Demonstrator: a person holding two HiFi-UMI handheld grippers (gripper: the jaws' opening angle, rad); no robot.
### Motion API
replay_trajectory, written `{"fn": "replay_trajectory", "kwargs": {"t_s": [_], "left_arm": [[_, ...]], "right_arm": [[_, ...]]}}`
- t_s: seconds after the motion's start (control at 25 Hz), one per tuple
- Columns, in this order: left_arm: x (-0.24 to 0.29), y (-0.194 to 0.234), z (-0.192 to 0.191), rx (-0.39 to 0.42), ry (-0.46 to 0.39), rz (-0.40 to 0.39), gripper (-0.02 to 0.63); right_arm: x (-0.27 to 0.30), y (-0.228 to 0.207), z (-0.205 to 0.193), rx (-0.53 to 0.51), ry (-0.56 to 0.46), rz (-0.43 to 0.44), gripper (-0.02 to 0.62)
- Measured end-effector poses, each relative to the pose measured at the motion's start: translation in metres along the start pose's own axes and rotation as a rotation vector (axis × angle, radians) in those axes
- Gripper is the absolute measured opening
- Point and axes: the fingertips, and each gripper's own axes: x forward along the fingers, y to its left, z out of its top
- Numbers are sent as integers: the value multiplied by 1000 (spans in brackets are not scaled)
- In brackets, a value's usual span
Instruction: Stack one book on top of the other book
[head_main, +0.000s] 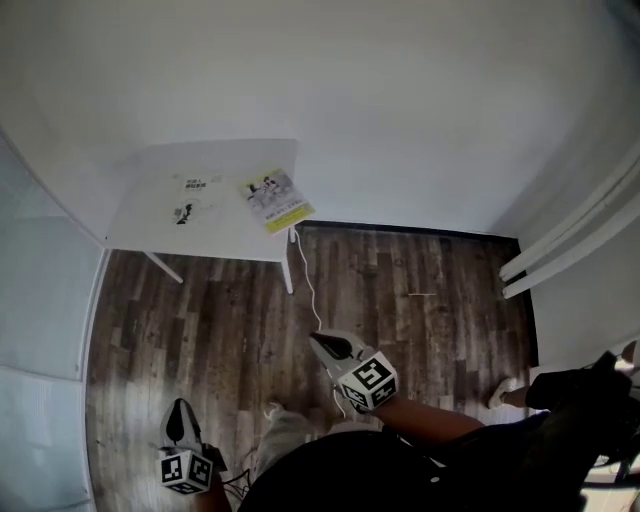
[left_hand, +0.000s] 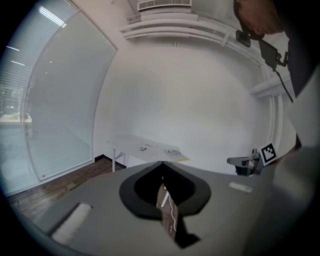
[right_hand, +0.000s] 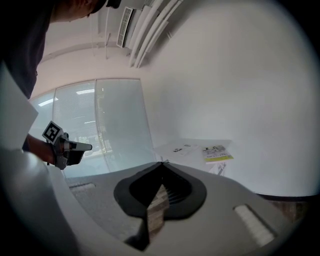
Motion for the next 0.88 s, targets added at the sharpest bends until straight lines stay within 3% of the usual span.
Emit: {"fn": "replay_trajectory", "kwargs": {"t_s": [0.32,0.6,0.88], "left_arm": [[41,40,21,80,45,-77,3],[78,90,61,78,-16,-106,3],[115,157,78,119,12,-100,3]], "right_arm": [[40,-28,8,36,-20,-157,3],[103,-28,36,18,-30,-189,3],[167,-13,87,43,-122,-210,3]]}}
